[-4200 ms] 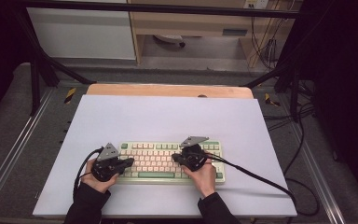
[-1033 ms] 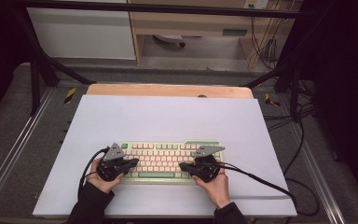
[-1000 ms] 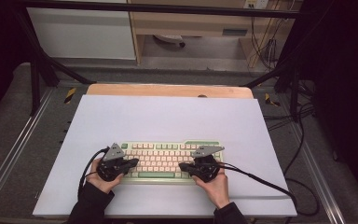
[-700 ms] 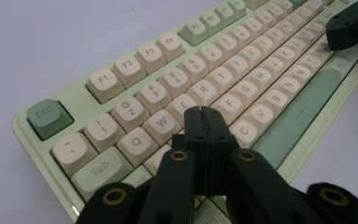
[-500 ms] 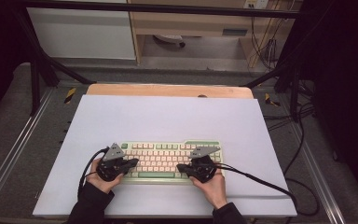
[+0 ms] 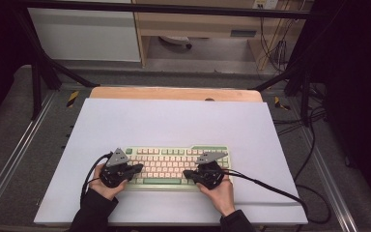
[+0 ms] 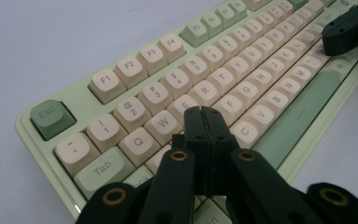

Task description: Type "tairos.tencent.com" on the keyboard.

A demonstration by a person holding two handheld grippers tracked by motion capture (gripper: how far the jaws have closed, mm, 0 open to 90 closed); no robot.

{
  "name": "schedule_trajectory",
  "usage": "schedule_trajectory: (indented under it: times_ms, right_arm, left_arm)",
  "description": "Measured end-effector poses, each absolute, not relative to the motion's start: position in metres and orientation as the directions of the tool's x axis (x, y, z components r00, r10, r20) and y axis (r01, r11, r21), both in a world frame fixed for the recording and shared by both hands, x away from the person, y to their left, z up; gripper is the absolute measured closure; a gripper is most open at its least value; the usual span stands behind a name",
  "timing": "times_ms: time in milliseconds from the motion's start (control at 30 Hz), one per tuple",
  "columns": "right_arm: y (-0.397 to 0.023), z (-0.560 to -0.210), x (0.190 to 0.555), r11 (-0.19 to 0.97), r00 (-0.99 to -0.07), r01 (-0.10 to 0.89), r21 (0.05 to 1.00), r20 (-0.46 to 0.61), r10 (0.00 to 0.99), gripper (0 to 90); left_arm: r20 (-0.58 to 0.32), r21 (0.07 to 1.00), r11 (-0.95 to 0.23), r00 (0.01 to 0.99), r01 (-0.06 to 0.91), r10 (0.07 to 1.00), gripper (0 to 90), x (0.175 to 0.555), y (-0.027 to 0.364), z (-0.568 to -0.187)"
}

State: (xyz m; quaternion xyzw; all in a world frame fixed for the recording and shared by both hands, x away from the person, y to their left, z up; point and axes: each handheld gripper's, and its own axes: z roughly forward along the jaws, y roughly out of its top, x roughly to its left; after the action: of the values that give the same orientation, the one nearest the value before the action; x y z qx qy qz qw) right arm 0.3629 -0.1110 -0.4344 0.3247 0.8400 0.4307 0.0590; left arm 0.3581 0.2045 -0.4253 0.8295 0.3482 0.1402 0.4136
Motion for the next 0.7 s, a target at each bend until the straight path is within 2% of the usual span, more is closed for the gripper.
schedule_trajectory:
  times_ms: [700]
  right_arm:
    - [-0.123,-0.42,0.361,0.419,-0.781,0.468,0.778,0.143,0.608,90.0]
  left_arm:
    - [-0.053,0.79,-0.414,0.722,0.453,0.69,89.8,0.356,0.203,-0.421]
